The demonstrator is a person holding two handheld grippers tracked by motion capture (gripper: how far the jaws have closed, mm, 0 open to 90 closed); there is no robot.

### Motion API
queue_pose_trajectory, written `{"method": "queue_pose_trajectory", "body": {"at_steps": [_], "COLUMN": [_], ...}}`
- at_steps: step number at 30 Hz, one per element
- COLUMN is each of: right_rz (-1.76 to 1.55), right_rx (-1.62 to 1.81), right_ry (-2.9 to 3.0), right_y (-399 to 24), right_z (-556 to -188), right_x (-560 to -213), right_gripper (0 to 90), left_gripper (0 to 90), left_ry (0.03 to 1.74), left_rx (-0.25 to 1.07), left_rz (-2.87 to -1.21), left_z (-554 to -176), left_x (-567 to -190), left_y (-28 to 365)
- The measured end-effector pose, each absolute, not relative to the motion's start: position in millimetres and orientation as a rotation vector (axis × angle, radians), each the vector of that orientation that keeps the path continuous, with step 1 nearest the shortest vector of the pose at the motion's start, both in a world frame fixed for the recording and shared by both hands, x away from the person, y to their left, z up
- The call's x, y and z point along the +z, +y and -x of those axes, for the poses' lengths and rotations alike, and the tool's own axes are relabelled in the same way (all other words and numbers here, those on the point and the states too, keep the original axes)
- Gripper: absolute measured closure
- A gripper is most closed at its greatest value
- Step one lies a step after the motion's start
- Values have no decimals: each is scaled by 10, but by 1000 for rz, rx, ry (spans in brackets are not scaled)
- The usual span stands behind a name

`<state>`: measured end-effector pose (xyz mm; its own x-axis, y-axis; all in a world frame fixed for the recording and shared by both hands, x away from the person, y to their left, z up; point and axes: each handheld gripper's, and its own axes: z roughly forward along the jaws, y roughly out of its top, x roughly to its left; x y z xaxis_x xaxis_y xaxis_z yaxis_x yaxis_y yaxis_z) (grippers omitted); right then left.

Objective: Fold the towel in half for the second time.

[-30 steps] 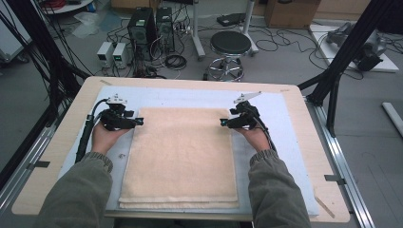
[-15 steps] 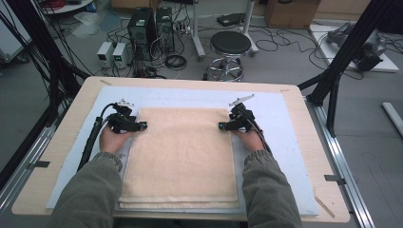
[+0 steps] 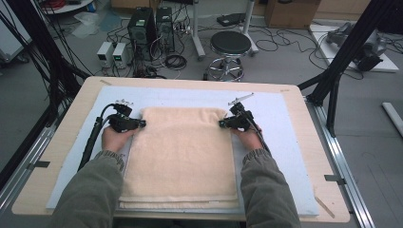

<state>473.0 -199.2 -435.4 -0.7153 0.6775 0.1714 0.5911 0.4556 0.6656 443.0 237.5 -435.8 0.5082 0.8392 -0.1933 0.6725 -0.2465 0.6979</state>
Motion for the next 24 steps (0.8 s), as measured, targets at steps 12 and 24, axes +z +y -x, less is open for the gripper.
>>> {"method": "queue_pose_trajectory", "body": {"at_steps": [12,24], "right_rz": [-1060,-961], "right_rx": [1157,1269], "right_ry": [2579,2564], "right_y": [-2024,-2100], "right_z": [-4658,-4497], "right_x": [-4201,-3909], "right_gripper": [815,815], "left_gripper": [838,838], "left_ry": [1177,1062], "left_rx": [359,396], "left_rz": [-1993,-1959], "left_z": [-4347,-4155], "left_x": [-4196,-3908], "left_y": [2392,2465]}}
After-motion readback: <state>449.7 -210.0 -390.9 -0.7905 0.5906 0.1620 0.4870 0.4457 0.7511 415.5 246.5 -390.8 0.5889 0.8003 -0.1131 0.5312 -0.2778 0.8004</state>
